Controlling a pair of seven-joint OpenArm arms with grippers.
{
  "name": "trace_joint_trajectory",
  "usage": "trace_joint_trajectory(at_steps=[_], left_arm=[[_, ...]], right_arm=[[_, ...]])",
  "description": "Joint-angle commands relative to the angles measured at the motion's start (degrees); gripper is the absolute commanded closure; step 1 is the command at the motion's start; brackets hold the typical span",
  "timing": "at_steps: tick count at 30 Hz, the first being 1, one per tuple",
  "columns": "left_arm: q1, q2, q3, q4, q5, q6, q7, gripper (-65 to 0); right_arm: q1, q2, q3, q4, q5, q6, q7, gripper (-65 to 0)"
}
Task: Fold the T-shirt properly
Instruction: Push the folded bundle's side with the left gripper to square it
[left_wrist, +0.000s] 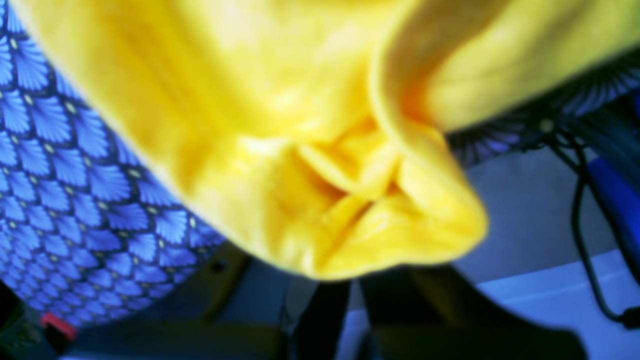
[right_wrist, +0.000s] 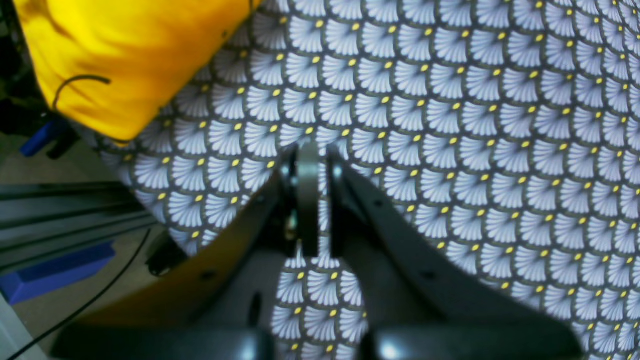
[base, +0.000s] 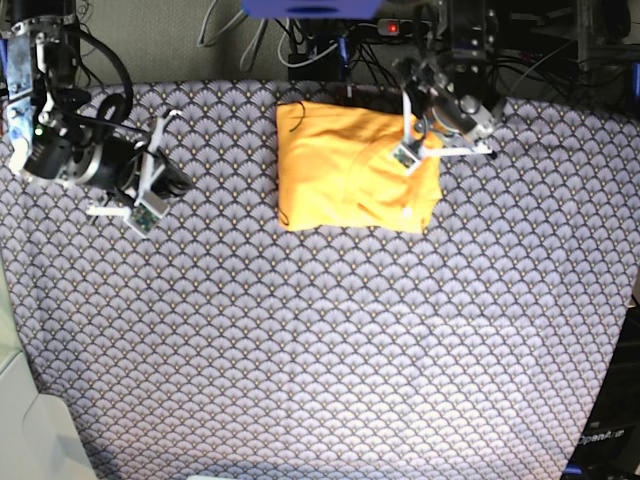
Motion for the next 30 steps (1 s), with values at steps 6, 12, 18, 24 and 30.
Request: trace_joint_trajectory(at_steps=[6, 12, 18, 24, 30], left_arm=[[-5.3, 1.3, -4.8, -2.6, -1.1, 0.3, -2.1, 0.0], [-9.3, 4.2, -6.0, -3.7, -0.8, 0.3, -1.9, 0.0], [-15.1, 4.5, -6.1, -8.5, -1.1, 0.3, -2.5, 0.0], [-22.2, 4.5, -6.2, -17.5, -1.2, 0.3, -2.6, 0.0], [-28.6, 4.5, -6.9, -23.6, -1.9, 0.3, -6.5, 0.0]], right_arm=[[0.4, 0.7, 0.2, 0.8, 0.7, 0.2, 0.9, -0.8], [0.3, 0.7, 0.2, 0.8, 0.7, 0.2, 0.9, -0.9], [-0.8, 0.7, 0.2, 0.8, 0.7, 0.2, 1.0, -0.9], [-0.9, 0.7, 0.2, 0.8, 0.7, 0.2, 0.9, -0.9], [-2.8, 0.7, 0.1, 0.8, 0.7, 0.2, 1.0, -1.0]])
